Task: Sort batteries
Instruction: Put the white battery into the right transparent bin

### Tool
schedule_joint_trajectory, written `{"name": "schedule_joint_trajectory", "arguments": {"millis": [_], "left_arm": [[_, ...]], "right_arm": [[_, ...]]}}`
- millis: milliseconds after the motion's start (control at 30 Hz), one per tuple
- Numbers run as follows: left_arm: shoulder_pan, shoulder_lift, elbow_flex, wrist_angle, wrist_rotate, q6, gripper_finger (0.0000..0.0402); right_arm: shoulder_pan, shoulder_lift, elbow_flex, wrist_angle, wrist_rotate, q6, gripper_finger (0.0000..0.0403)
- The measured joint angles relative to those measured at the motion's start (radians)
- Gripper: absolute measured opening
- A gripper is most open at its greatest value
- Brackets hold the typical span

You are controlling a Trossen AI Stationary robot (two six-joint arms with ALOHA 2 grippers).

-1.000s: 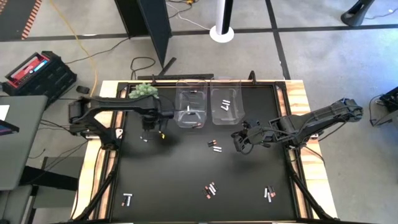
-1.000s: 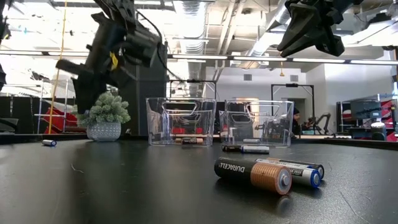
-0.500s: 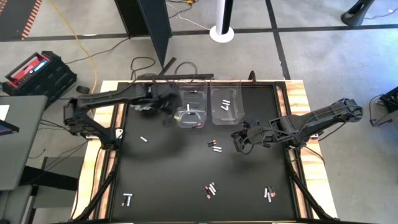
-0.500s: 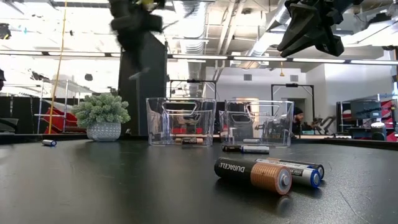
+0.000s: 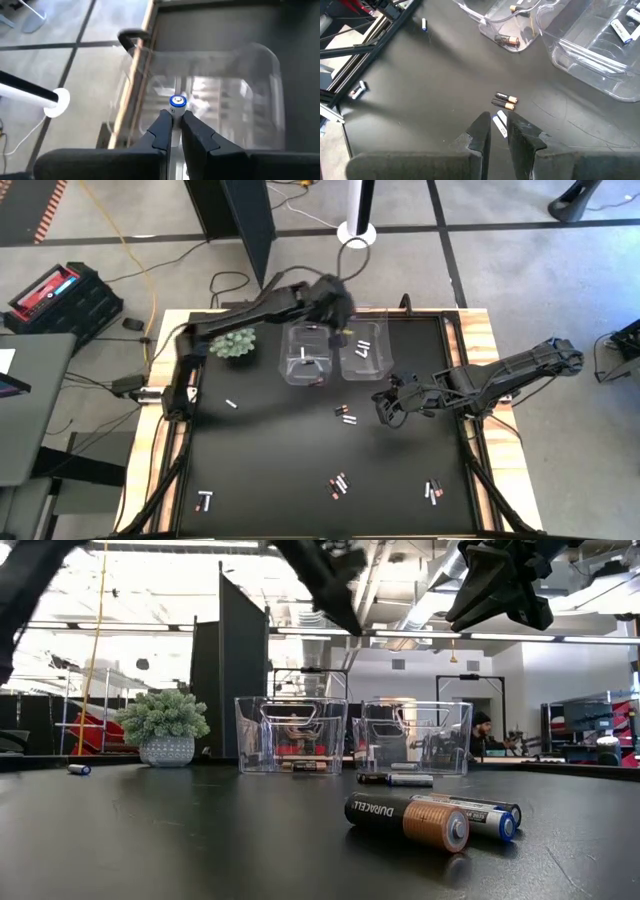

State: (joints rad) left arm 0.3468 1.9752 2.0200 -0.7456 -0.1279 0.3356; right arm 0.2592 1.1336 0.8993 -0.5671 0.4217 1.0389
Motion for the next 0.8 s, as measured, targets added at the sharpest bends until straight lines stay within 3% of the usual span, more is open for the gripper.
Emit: {"name": "schedule_joint_trajectory", "arguments": {"millis": [267,433,800], "left_arm": [[0.040,0.347,0.332,0.004,0.123,-0.024,0.0022],[0.042,0.434,0.294,0.084,0.154,-0.044,0.0022],[0.048,0.544,0.293,0.015,0.171,-0.076,0.0022]], "right_arm": [[0.001,0.000,0.000,0.001,0.000,0.000,0.0082],[0.020,0.000,0.000,0.001,0.000,0.019,0.0082],[0.048,0.000,0.000,0.000,-0.001,0.028,0.0082]]}}
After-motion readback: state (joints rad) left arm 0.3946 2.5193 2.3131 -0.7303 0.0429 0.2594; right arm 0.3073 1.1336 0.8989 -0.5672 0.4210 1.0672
